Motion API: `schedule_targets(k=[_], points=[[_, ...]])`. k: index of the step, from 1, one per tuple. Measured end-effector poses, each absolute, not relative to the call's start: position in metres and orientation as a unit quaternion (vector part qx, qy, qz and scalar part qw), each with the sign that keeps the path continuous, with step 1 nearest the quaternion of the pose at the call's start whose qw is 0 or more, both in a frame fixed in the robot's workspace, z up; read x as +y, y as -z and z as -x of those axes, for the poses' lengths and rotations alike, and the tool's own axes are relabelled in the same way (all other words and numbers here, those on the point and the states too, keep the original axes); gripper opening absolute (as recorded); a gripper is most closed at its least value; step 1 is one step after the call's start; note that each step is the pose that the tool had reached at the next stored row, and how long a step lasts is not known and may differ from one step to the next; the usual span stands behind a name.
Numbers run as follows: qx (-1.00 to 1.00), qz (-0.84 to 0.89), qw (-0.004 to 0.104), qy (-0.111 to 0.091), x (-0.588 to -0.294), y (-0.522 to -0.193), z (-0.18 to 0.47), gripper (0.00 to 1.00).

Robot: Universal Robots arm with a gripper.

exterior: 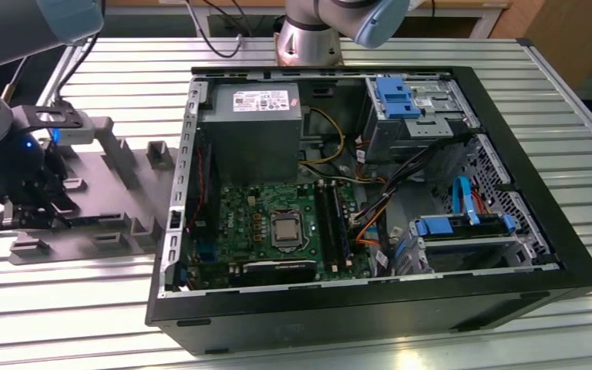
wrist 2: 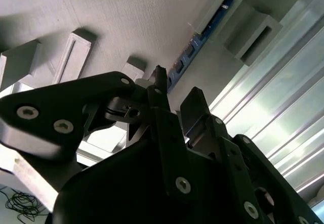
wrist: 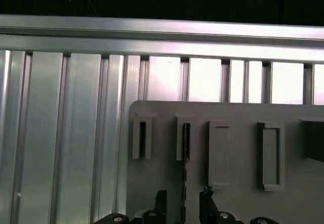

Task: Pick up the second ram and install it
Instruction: 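Pick up the second ram and move it above second insertion slot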

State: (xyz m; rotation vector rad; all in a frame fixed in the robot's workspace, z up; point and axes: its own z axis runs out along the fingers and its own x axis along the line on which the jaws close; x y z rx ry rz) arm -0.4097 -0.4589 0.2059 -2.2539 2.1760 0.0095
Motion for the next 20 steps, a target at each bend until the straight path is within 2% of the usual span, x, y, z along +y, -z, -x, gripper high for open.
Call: schedule_targets(k=[12, 15, 16, 20], points=[[0.695, 0.719, 0.004, -0.003, -0.459, -0.196, 0.411, 0.39], [0.695, 0.719, 0.004, -0.003, -0.459, -0.194, 0.411, 0.37], [0.695, 0.719, 0.004, -0.003, -0.459, -0.194, 0.412, 0.3], [0.695, 0.719, 0.004, -0.003, -0.459, -0.193, 0.412, 0.29]])
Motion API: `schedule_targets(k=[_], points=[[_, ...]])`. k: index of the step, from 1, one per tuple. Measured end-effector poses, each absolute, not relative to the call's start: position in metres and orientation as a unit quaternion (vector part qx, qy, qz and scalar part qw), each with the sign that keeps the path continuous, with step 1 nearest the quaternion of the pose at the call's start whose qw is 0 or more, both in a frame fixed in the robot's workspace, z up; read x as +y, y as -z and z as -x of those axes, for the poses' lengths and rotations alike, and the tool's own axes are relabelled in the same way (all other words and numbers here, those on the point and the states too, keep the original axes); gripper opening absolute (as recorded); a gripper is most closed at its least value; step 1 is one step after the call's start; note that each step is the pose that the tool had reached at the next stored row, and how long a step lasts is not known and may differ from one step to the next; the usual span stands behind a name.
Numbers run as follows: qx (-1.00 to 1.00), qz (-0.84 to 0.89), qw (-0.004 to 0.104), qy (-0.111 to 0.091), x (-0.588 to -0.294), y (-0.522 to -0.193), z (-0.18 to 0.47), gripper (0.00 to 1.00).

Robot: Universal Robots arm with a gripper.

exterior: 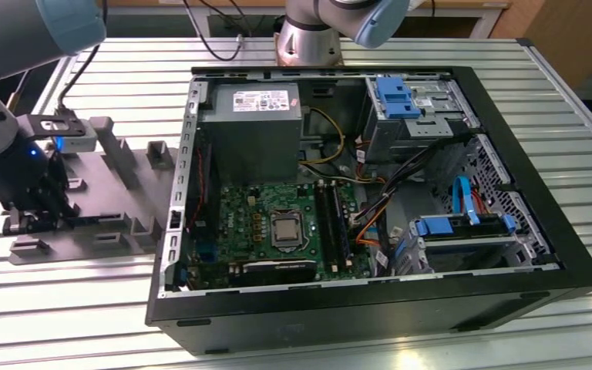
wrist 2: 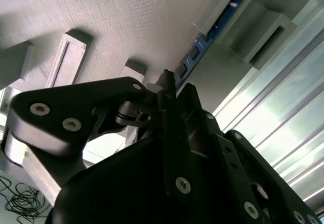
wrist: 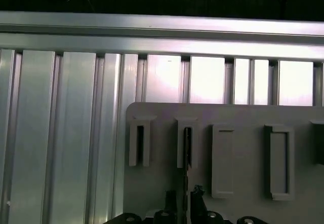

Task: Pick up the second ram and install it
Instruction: 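Pick up the second ram and move it above second insertion slot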

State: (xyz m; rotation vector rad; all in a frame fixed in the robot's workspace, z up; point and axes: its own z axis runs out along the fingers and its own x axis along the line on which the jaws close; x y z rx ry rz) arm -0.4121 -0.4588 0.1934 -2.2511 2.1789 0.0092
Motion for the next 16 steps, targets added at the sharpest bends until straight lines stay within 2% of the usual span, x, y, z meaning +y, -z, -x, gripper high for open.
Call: schedule_targets(k=[1, 2, 15, 16], points=[[0.695, 0.719, 0.004, -0.003, -0.4589, -0.1934, 0.4122, 0.29], [0.695, 0.719, 0.004, -0.003, -0.4589, -0.1932, 0.4123, 0.22], [0.695, 0.719, 0.004, -0.003, -0.4588, -0.1913, 0.4146, 0.21], [0.695, 0.719, 0.004, -0.003, -0.4588, -0.1912, 0.4146, 0.14]])
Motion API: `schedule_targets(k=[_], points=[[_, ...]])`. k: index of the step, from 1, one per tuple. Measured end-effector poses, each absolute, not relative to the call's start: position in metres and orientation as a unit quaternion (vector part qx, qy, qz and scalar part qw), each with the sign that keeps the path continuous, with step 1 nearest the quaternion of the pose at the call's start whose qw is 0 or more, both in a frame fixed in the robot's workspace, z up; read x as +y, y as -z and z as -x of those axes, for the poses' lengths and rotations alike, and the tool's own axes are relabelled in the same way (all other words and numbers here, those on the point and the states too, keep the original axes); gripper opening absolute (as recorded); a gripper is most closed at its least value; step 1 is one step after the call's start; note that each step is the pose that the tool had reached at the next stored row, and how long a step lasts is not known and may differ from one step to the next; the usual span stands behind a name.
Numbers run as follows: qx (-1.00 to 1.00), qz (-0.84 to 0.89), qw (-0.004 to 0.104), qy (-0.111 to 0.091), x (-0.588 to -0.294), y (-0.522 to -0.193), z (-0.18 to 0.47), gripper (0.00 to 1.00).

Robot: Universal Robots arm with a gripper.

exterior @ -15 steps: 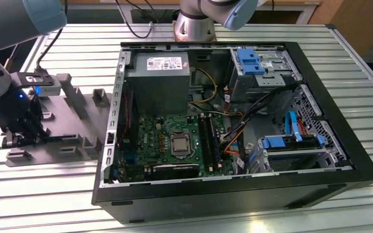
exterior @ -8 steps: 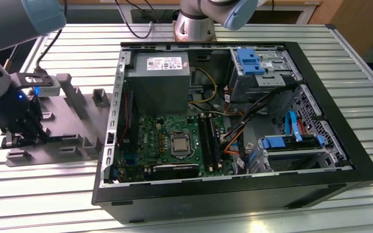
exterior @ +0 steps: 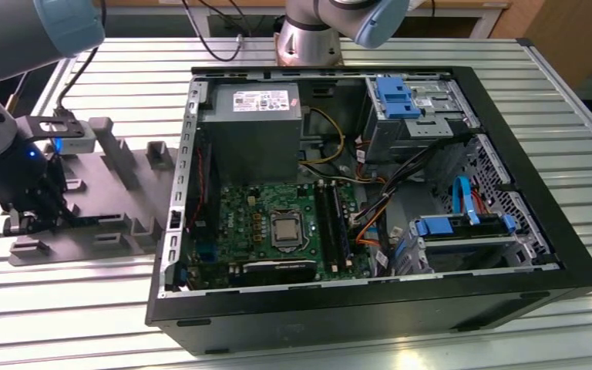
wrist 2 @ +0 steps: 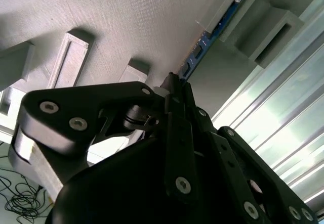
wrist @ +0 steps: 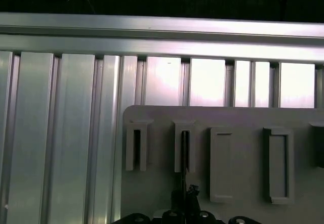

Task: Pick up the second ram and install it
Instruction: 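Pick up the second ram and move it above second insertion slot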

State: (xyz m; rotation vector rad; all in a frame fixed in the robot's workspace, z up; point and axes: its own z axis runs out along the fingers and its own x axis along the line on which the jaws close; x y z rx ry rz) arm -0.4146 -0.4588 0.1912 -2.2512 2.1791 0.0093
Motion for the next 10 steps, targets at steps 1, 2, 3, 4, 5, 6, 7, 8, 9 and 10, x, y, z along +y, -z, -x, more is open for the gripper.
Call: schedule_targets(k=[1, 2, 3, 4, 5, 6, 7, 8, 9, 10], points=[[0.695, 0.719, 0.004, -0.003, -0.4587, -0.1911, 0.4145, 0.14], [0.695, 0.719, 0.004, -0.003, -0.4588, -0.1911, 0.4146, 0.14], [0.695, 0.719, 0.004, -0.003, -0.4588, -0.1911, 0.4145, 0.14], [0.695, 0.719, 0.004, -0.003, -0.4588, -0.1911, 0.4145, 0.14], [0.695, 0.719, 0.004, -0.003, -0.4588, -0.1911, 0.4145, 0.14], [0.695, 0.719, 0.004, -0.003, -0.4588, -0.1911, 0.4145, 0.14], [0.695, 0.719, 0.004, -0.003, -0.4587, -0.191, 0.4145, 0.14], [0.696, 0.719, 0.004, -0.003, -0.4587, -0.191, 0.4146, 0.14], [0.695, 0.719, 0.004, -0.003, -0.4587, -0.191, 0.4145, 0.14], [0.696, 0.719, 0.004, -0.003, -0.4587, -0.191, 0.4145, 0.14]])
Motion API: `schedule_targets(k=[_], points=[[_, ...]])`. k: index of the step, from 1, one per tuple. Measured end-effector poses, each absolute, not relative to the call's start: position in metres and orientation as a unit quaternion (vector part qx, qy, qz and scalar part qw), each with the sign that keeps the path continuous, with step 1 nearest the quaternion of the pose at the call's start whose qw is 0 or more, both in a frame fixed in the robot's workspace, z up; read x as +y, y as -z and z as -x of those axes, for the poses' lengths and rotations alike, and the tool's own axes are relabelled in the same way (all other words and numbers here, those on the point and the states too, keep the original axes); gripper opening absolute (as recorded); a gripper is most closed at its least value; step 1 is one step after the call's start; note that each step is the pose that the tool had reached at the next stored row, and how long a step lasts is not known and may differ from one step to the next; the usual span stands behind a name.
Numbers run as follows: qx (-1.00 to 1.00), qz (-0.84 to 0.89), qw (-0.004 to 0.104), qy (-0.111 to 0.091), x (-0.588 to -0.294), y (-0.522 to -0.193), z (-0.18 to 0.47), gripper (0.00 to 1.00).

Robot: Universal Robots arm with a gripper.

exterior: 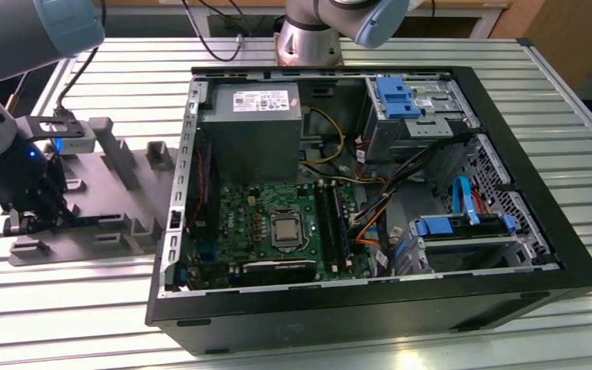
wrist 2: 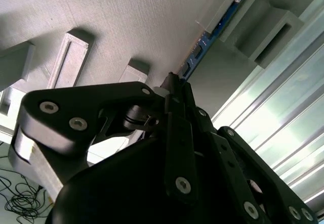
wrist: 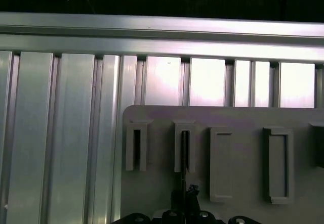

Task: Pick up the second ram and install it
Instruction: 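Pick up the second ram and move it above second insertion slot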

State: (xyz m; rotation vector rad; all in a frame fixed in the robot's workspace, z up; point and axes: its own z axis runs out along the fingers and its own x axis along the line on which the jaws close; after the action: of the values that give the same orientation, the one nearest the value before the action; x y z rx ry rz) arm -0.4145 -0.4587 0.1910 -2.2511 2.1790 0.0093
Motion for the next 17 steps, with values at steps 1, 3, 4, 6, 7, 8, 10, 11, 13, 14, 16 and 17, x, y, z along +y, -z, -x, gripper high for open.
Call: schedule_targets(k=[1, 3, 4, 6, 7, 8, 10, 11, 13, 14, 16, 17], points=[[0.696, 0.718, 0.004, -0.003, -0.4588, -0.191, 0.4145, 0.14], [0.704, 0.71, 0.004, -0.003, -0.4588, -0.191, 0.4145, 0.14], [0.711, 0.703, 0.004, -0.003, -0.4587, -0.191, 0.4145, 0.14], [0.721, 0.693, 0.004, -0.002, -0.4587, -0.191, 0.4145, 0.14], [0.723, 0.69, 0.004, -0.002, -0.4587, -0.1909, 0.4145, 0.14], [0.726, 0.688, 0.004, -0.002, -0.4587, -0.1909, 0.4145, 0.14], [0.727, 0.686, 0.004, -0.002, -0.4587, -0.1909, 0.4145, 0.14], [0.727, 0.686, 0.004, -0.002, -0.4587, -0.1909, 0.4145, 0.14], [0.727, 0.687, 0.004, -0.002, -0.4587, -0.1909, 0.4145, 0.14], [0.722, 0.692, 0.004, -0.002, -0.4587, -0.1909, 0.4145, 0.14], [0.71, 0.704, 0.004, -0.002, -0.4587, -0.191, 0.4146, 0.14], [0.709, 0.705, 0.004, -0.002, -0.4587, -0.1909, 0.4146, 0.14]])
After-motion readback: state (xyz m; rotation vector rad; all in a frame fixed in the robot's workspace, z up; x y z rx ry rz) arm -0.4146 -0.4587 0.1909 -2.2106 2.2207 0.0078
